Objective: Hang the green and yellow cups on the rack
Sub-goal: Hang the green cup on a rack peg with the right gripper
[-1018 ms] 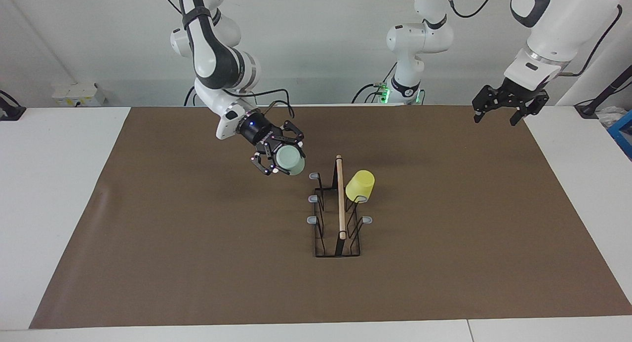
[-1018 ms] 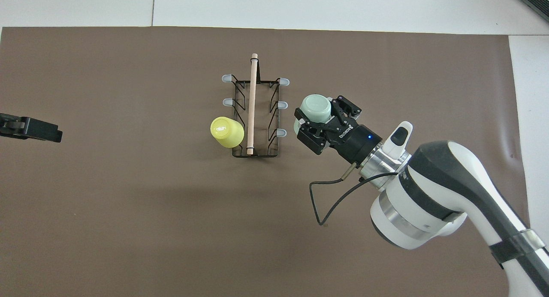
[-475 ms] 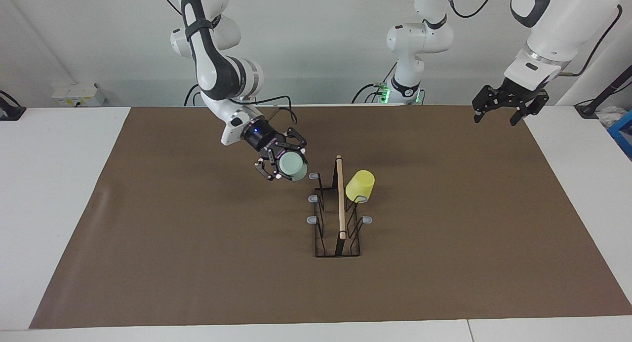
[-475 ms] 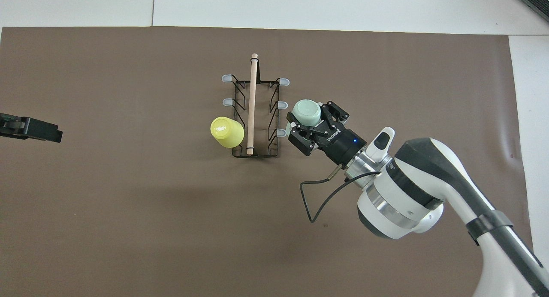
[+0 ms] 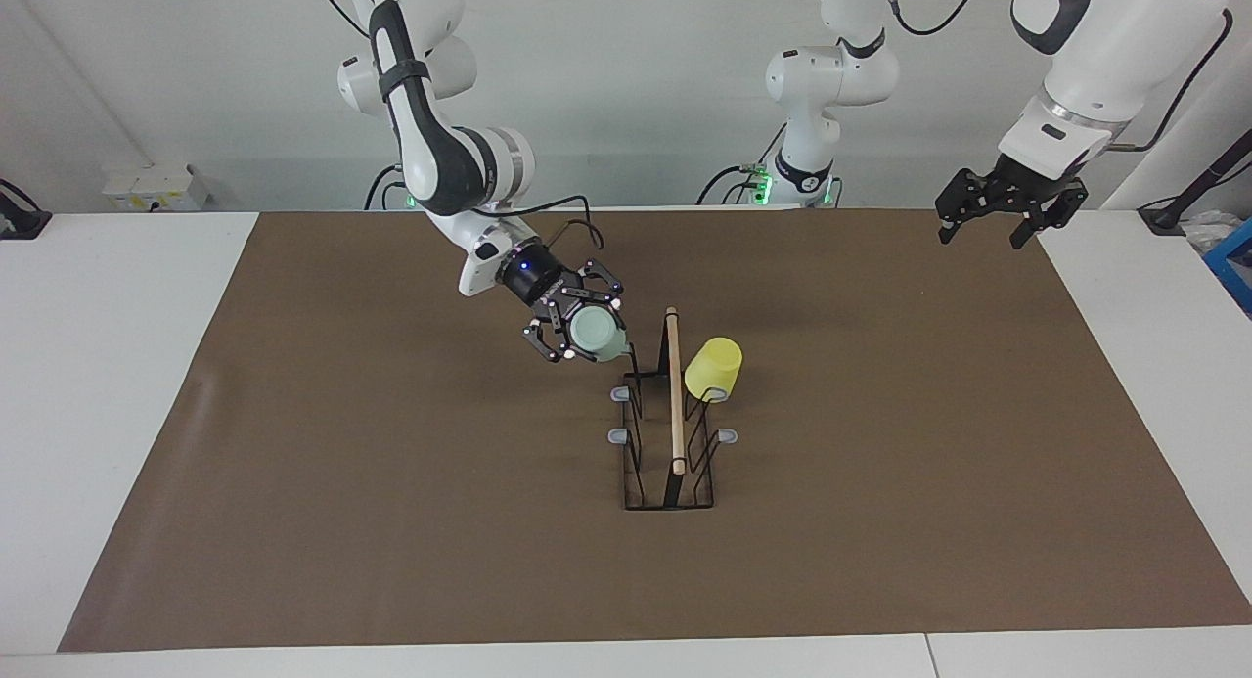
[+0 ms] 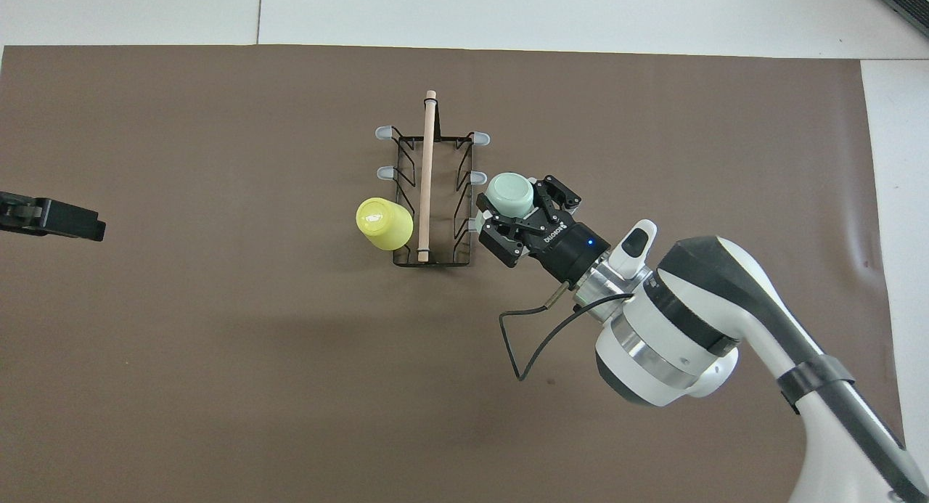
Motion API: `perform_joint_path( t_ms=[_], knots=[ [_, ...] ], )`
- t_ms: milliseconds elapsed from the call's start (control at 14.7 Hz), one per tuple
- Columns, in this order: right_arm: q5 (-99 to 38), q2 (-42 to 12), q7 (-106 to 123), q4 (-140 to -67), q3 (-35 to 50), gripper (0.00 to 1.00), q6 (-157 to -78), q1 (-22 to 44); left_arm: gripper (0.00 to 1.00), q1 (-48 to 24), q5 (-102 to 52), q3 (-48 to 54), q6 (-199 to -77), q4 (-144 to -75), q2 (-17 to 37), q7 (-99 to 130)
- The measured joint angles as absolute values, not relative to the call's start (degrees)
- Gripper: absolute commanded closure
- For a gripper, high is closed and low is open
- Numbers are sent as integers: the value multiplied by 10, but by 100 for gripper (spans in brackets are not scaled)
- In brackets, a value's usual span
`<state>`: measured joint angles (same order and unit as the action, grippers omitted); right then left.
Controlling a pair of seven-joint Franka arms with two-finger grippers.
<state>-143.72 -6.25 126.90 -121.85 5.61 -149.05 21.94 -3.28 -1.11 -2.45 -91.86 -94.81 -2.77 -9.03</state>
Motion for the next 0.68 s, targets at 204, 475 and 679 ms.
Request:
perform_joint_path(
  t_ms=[204,475,679],
  knots=[
    [-1439,-70,1275,-1215,56,48,-1490,227,0,-33,-11,-25,-919,-948,-28,-90],
    [-1447,-79,1297,-1213,56,49,-1489,227,0,-33,-11,-25,-919,-948,-28,-90],
    [-1453,-86,1303,-1211,56,49,-1486,229,0,-33,-11,-25,-919,-948,-28,-90]
  ],
)
